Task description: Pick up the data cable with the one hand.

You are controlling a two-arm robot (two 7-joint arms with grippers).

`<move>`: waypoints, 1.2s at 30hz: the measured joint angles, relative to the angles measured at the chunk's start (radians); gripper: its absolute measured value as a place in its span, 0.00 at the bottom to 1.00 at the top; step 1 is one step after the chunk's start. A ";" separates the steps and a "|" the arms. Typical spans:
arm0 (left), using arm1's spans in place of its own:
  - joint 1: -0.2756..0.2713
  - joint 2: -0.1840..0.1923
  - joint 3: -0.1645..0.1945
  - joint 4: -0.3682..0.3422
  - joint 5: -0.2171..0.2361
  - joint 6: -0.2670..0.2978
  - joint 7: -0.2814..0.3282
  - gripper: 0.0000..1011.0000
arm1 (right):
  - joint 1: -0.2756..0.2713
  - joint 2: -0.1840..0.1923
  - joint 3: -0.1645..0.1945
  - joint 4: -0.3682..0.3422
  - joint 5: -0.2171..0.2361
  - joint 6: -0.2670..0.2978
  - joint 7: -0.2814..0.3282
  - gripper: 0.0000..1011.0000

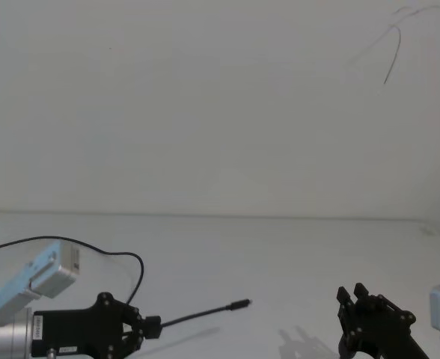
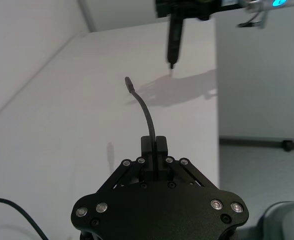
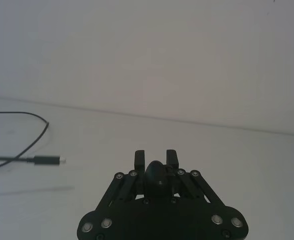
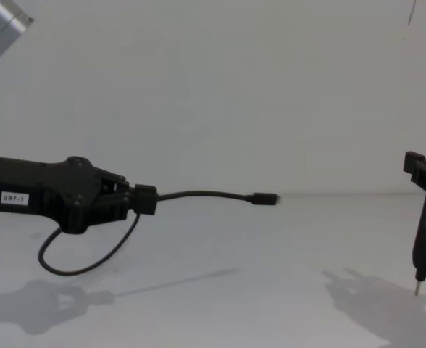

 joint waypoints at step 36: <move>0.019 -0.001 0.033 -0.036 -0.066 -0.002 -0.101 0.05 | 0.047 -0.086 0.040 -0.103 0.173 0.173 0.016 0.25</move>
